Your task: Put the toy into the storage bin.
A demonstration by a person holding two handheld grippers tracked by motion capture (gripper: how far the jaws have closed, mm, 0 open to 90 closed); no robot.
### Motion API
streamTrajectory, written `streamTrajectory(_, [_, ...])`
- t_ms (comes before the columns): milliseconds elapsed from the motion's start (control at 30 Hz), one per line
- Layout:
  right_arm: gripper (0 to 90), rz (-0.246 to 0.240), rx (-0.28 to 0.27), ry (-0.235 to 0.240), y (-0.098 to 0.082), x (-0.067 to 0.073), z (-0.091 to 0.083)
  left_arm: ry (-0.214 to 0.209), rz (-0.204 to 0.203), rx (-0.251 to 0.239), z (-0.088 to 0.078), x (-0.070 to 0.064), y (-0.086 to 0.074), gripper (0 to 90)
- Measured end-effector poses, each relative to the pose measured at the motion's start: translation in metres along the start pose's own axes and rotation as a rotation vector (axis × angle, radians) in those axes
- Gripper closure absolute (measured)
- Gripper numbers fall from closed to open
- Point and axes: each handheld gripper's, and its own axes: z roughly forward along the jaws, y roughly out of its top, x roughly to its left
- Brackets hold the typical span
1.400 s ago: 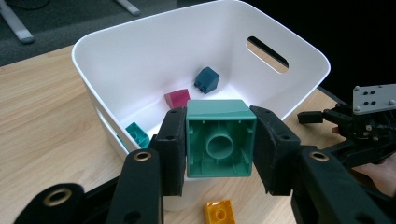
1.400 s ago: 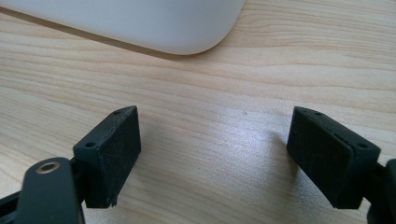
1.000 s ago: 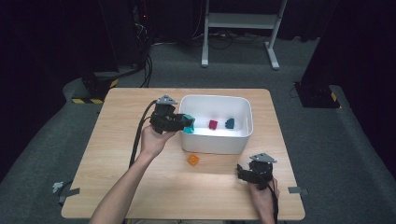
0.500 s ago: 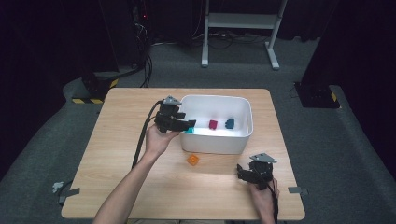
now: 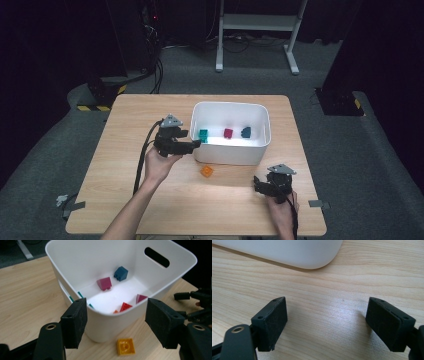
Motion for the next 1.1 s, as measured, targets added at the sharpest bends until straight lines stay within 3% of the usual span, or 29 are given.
streamTrajectory(233, [17.3, 0.001, 0.000, 0.000, 0.000, 0.000, 0.000, -0.003, -0.025, 0.020, 0.001, -0.005, -0.029, 33.8])
streamTrajectory(433, [17.3, 0.000, 0.000, 0.000, 0.000, 0.000, 0.000, 0.004, -0.020, 0.047, 0.010, -0.010, -0.050, 33.8])
streamTrajectory(733, [17.3, 0.000, 0.000, 0.000, 0.000, 0.000, 0.000, 0.023, -0.013, 0.067, 0.029, -0.019, -0.068, 33.9])
streamTrajectory(1100, [17.3, 0.000, 0.000, 0.000, 0.000, 0.000, 0.000, -0.007, -0.011, 0.101, 0.057, -0.027, -0.082, 34.1])
